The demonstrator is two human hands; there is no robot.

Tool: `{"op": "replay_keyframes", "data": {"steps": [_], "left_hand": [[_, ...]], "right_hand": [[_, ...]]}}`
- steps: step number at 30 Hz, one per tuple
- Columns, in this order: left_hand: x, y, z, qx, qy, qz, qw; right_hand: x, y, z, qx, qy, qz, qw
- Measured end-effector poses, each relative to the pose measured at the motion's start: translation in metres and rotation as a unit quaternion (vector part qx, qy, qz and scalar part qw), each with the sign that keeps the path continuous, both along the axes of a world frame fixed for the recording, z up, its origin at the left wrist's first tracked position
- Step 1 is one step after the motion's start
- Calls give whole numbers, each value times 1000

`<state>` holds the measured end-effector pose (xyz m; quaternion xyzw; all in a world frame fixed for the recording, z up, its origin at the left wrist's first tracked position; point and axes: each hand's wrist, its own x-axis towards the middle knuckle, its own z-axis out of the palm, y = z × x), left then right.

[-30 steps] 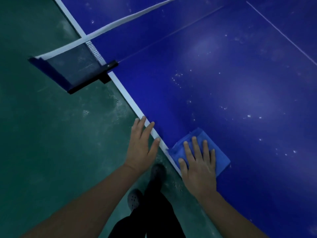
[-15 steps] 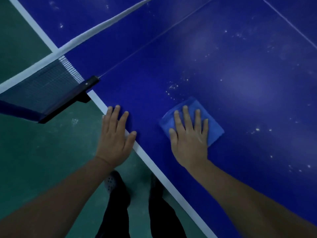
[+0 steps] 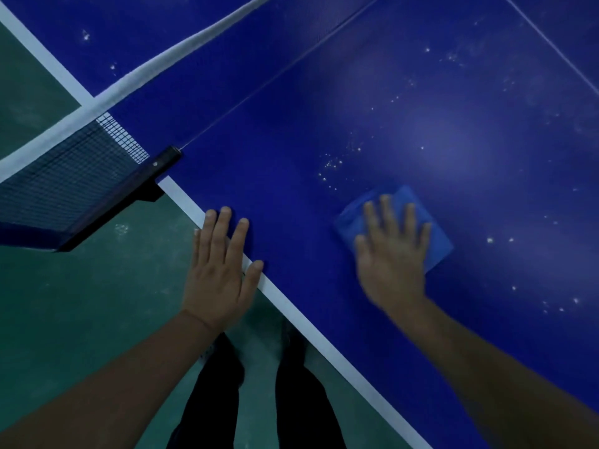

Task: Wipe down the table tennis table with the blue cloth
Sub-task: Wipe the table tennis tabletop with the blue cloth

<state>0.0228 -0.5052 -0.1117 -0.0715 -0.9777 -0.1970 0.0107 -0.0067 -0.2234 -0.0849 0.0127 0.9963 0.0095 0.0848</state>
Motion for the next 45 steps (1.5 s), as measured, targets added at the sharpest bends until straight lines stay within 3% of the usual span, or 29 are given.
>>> {"op": "replay_keyframes", "data": {"steps": [2,4,5,7,9,10,15,18,21,23,26,28,30,32,33,36,38,40,41,43,45], "left_hand": [[0,-1,1,7,-6,-1,1000],[-1,-3,4,21,-10,-6,1000],[-2,-3,6,27,-12,-8,1000],[-4,-5,9,31,-12,-8,999],[-7,-8,13,33,-3,-12,999],[-9,-9,15,32,1,-14,999],[-26,-26,17,41,43,14,998],[-33,-33,12,34,40,31,998],[-33,-31,5,22,39,24,999],[-33,-30,2,15,45,23,999],[-33,-30,-1,18,51,26,998],[-33,-31,-2,22,44,27,998],[-33,-33,-1,23,36,25,999],[-34,-33,2,20,29,22,999],[-34,-33,4,20,26,21,999],[-36,-35,10,36,28,18,999],[-36,-40,15,55,41,20,997],[-35,-50,20,59,57,30,996],[-34,-55,22,57,62,36,996],[-33,-66,28,47,57,49,996],[-34,-73,33,33,48,55,997]], "right_hand": [[-19,24,5,-33,16,-177,984],[-21,1,8,-55,37,-274,959],[-11,-22,7,-41,53,-256,964],[25,-67,1,-31,47,-104,993],[44,-66,-4,-26,20,29,999],[33,-48,-6,-28,11,36,999],[-78,43,-4,-35,48,-223,973],[-144,34,0,-85,59,-308,946],[-157,-29,-1,-71,64,-222,970],[-124,-76,-2,-53,69,-75,993],[-87,-81,0,-32,15,108,994],[-110,-46,3,-15,6,74,997],[-146,-18,4,-24,24,-71,997],[-167,-23,6,-61,42,-175,982],[-165,-41,6,-60,54,-169,982],[-105,-109,-1,-50,61,56,995],[-52,-125,-2,-47,29,235,970],[-49,-103,0,-38,2,268,963],[-61,-86,0,-19,16,224,974],[-97,-56,2,-13,23,40,999],[-125,-47,7,-61,35,-142,987]]}}
